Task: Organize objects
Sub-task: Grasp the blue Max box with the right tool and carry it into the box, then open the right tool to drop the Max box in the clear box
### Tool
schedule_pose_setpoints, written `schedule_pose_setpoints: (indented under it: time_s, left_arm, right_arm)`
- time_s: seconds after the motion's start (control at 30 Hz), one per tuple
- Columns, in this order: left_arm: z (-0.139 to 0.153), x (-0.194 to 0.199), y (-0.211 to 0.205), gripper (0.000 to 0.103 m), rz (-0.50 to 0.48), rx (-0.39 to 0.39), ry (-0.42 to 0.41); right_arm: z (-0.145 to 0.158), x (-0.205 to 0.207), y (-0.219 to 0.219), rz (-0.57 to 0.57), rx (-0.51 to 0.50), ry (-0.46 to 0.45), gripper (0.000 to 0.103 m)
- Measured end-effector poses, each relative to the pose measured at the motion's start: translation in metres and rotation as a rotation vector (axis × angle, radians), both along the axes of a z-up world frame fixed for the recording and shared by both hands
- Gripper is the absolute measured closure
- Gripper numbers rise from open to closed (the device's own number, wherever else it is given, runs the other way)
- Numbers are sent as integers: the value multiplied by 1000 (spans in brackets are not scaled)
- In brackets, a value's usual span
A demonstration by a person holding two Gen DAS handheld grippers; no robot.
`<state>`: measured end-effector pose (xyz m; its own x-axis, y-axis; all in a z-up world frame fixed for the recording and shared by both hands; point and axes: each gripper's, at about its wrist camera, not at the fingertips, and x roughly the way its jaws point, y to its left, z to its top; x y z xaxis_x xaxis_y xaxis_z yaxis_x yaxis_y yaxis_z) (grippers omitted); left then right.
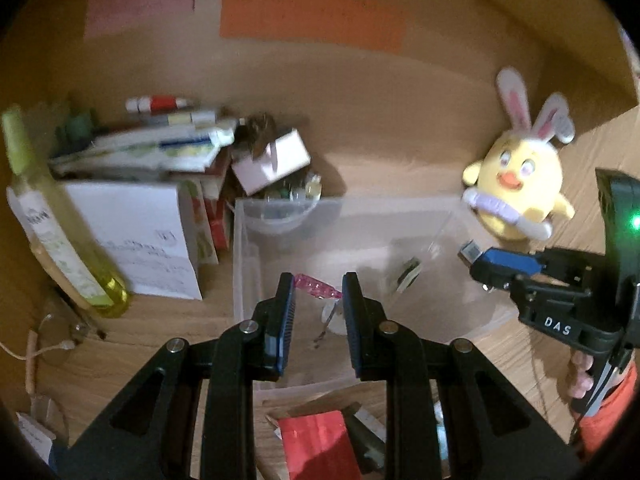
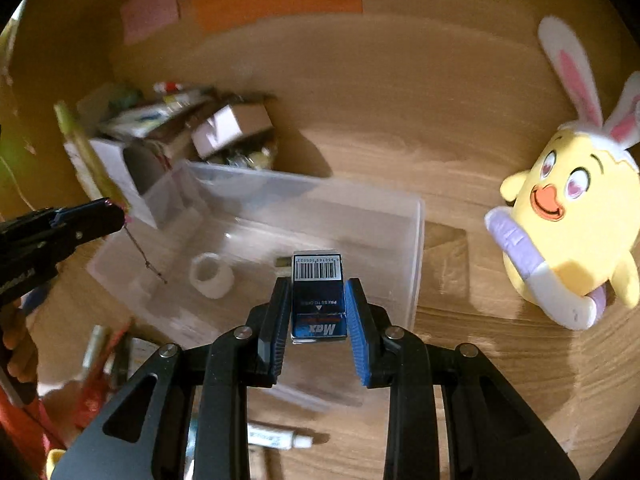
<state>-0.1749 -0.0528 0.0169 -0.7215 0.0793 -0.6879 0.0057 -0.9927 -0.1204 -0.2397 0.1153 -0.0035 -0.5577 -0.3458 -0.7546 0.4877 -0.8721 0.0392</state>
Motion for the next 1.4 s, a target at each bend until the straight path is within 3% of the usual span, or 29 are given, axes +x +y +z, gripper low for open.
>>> schedule_pose_setpoints:
  time_s: [0.3,0.57,0.63,0.77,0.9,0.93,1.03,1.13,1.27,1.4]
  left_arm:
    - [-27,-20,8,80,-34,-26,-96]
    - [-29,-21,11,78,-54,-23,-130]
    - [-24,-17,11,65,-56,-30,-119]
    - [-6,0,10,43,-43,-44,-59]
    - [15,26,5,17,-13,-54,12]
    - [17,29,4,13,-8,-57,21]
    - [24,52,0,9,16,-93,56]
    - [23,73,-4,7,26,-117,66]
    - [10,98,-10,7,48,-144,44]
    - [-13,117,-16,7,60,-123,-13]
  right_arm:
    - [-24,-16,-12,16,92,-61,78]
    - [-25,-18,-22,14,118,-66,77]
    - [-21,-15,-22,11,117,-58,75]
    - [-6,-5,-15,-4,81,-21,55]
    - [14,14,-5,1,43,22,50]
    - [19,20,-2,1,31,35,44]
    - [30,41,6,7,4,91,34]
    - [35,64,14,14,-2,122,32]
    - [29,83,19,30,-21,110,30]
    - [17,103,24,68,-53,80,30]
